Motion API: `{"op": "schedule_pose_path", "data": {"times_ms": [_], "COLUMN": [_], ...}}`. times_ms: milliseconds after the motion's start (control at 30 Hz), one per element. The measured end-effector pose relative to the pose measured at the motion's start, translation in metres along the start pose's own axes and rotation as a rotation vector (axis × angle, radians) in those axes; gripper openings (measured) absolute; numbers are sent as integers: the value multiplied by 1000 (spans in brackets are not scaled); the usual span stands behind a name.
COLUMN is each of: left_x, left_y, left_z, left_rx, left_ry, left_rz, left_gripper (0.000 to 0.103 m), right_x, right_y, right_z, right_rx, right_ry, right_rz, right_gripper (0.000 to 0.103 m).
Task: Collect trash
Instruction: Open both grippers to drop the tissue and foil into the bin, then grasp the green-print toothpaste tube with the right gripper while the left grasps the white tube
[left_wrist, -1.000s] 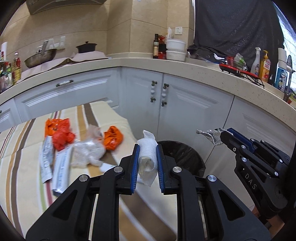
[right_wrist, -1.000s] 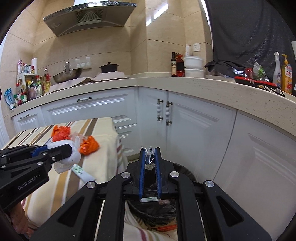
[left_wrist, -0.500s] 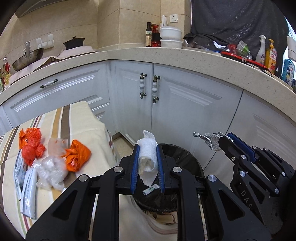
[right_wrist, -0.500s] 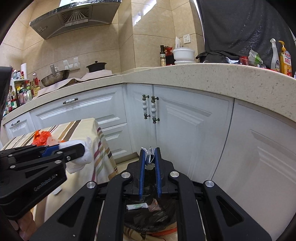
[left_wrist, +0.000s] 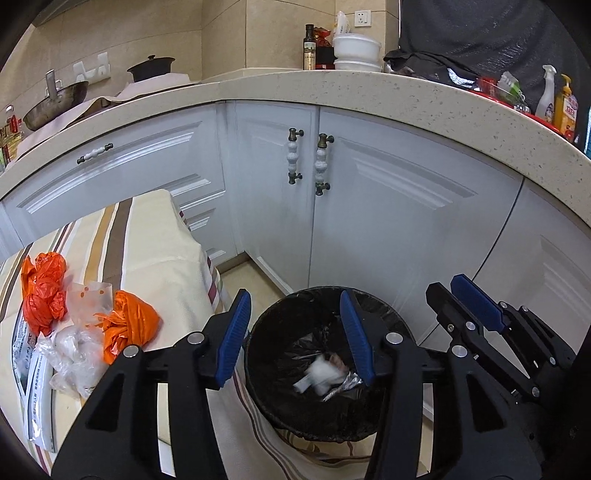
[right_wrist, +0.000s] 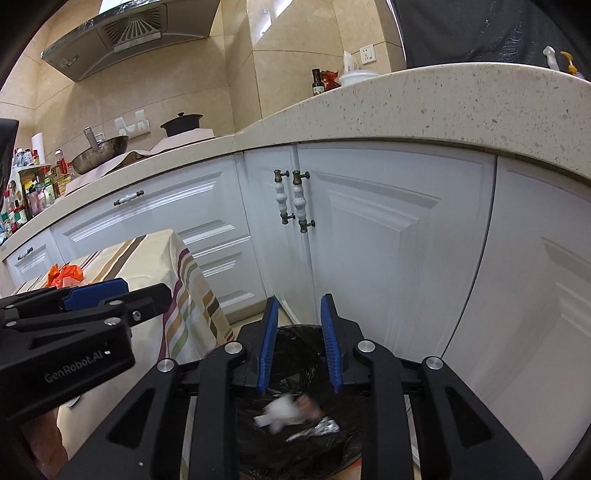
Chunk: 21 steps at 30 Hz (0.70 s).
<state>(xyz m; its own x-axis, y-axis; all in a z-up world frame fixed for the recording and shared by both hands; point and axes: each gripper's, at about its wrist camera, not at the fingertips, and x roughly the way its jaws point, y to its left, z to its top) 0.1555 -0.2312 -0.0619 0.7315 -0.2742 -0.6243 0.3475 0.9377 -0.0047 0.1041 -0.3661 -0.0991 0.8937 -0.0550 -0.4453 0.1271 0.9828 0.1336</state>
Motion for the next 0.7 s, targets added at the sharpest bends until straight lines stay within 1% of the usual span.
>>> {"op": "schedule_pose_path", "data": {"times_ms": [100,200,333,533,700], "left_x": [-9,-21,-44,-76,-97], "left_y": [9,17,38,82,121], "left_z": [0,-1,-8,-23,-42], "left_rx": [-17,-15,-32,-74,-114], "left_ry": [-10,-32,-53,-69,-65], "left_rz": [-5,5,18,71,132], "left_gripper": [49,51,53,53,53], "right_x": [-4,-10,-20,-30,-32], "right_y": [4,11,30,69,102], "right_z": [2,4,5,2,-8], "right_rx": [2,1,-3,-39,-86], "right_ry": [-2,-4,-1,13,54], "right_rz": [6,25,77,158,224], "right_gripper": [28,30,32,35,37]}}
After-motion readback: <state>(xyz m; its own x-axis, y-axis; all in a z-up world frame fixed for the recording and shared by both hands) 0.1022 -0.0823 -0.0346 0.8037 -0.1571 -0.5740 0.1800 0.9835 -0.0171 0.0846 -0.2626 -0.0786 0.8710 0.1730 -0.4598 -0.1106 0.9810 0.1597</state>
